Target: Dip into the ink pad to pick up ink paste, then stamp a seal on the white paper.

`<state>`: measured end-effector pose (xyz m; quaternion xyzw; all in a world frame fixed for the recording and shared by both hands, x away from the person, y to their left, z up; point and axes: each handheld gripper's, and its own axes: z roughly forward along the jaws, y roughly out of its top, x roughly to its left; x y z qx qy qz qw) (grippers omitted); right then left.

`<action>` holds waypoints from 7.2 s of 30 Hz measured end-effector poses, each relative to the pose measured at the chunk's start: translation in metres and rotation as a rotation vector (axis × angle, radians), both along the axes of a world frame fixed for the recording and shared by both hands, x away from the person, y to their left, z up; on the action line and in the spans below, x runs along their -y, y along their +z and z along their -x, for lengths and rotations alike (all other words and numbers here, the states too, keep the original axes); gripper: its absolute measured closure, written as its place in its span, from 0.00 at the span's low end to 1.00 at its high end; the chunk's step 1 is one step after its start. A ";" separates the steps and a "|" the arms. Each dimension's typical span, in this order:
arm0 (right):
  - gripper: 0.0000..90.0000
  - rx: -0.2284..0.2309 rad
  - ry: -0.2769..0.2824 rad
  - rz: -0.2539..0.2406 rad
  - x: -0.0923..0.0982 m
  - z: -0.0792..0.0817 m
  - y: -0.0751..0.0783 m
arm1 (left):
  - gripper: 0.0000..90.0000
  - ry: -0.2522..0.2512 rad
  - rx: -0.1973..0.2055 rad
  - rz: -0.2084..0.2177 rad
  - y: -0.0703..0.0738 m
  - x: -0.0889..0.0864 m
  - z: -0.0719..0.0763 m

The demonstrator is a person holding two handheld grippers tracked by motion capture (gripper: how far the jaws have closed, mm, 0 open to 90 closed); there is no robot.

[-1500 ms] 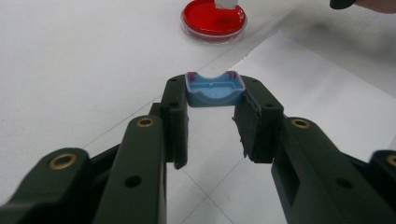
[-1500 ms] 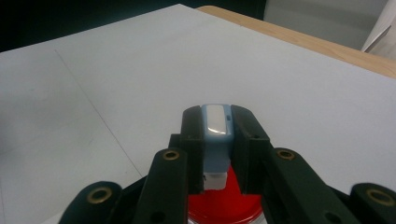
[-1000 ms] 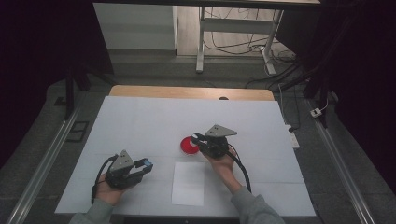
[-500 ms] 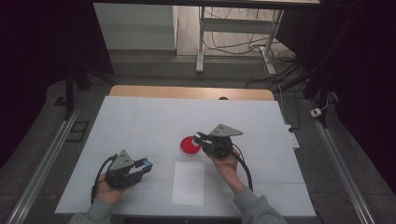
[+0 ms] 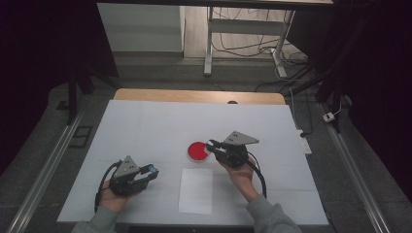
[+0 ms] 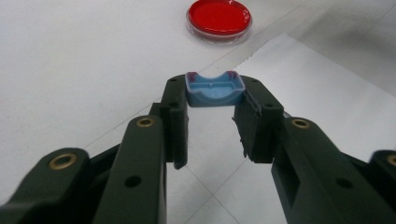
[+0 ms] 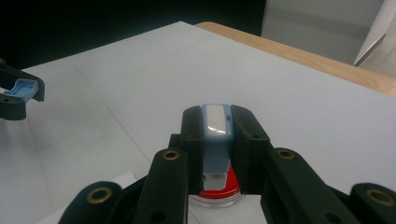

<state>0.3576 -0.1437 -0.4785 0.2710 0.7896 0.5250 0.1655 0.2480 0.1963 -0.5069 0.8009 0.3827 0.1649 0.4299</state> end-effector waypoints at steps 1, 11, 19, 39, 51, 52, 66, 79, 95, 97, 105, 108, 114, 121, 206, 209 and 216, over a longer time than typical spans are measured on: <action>0.84 0.001 -0.001 -0.001 0.001 0.000 0.000 | 0.73 0.000 0.000 0.000 0.000 0.000 0.000; 0.84 -0.001 0.007 -0.003 0.005 0.005 0.003 | 0.73 0.001 0.001 0.000 0.000 0.000 0.000; 0.84 -0.009 0.019 -0.015 0.010 0.011 0.006 | 0.73 0.003 0.000 0.000 0.000 -0.001 0.000; 0.84 -0.023 0.087 -0.004 0.015 0.031 0.008 | 0.73 0.005 -0.002 0.002 0.000 -0.001 0.000; 0.84 -0.045 0.141 -0.002 0.009 0.044 0.007 | 0.73 0.002 -0.003 -0.002 -0.001 0.000 0.000; 0.84 -0.046 0.146 -0.004 0.009 0.046 0.006 | 0.73 0.002 -0.003 -0.002 -0.001 0.000 0.000; 0.84 -0.079 0.186 0.032 0.002 0.055 -0.005 | 0.73 0.001 -0.005 -0.003 -0.001 0.001 0.000; 0.84 -0.091 0.231 0.057 -0.009 0.063 -0.013 | 0.73 0.001 -0.007 -0.005 -0.002 0.001 -0.001; 0.84 -0.076 0.275 0.109 -0.021 0.069 -0.022 | 0.73 -0.001 -0.008 -0.006 -0.002 0.001 -0.001; 0.84 -0.067 0.279 0.116 -0.022 0.070 -0.023 | 0.73 -0.001 -0.008 -0.005 -0.002 0.001 -0.001; 0.84 -0.047 0.302 0.154 -0.027 0.072 -0.029 | 0.73 -0.003 -0.009 -0.007 -0.002 0.002 -0.001; 0.84 -0.050 0.299 0.172 -0.028 0.072 -0.032 | 0.73 -0.003 -0.008 -0.007 -0.002 0.002 -0.001; 0.84 -0.058 0.299 0.178 -0.029 0.071 -0.034 | 0.73 -0.004 -0.009 -0.008 -0.002 0.002 -0.001; 0.84 -0.045 0.304 0.211 -0.031 0.073 -0.039 | 0.73 -0.003 -0.008 -0.009 -0.002 0.002 -0.001; 0.84 -0.086 0.279 0.105 -0.018 0.068 -0.022 | 0.73 0.005 -0.003 -0.010 -0.002 0.001 0.000; 0.84 -0.086 0.275 0.098 -0.017 0.067 -0.020 | 0.73 0.006 -0.002 -0.008 -0.001 0.001 0.000; 0.84 -0.087 0.271 0.101 -0.017 0.068 -0.021 | 0.73 0.003 -0.002 -0.008 -0.001 0.001 0.000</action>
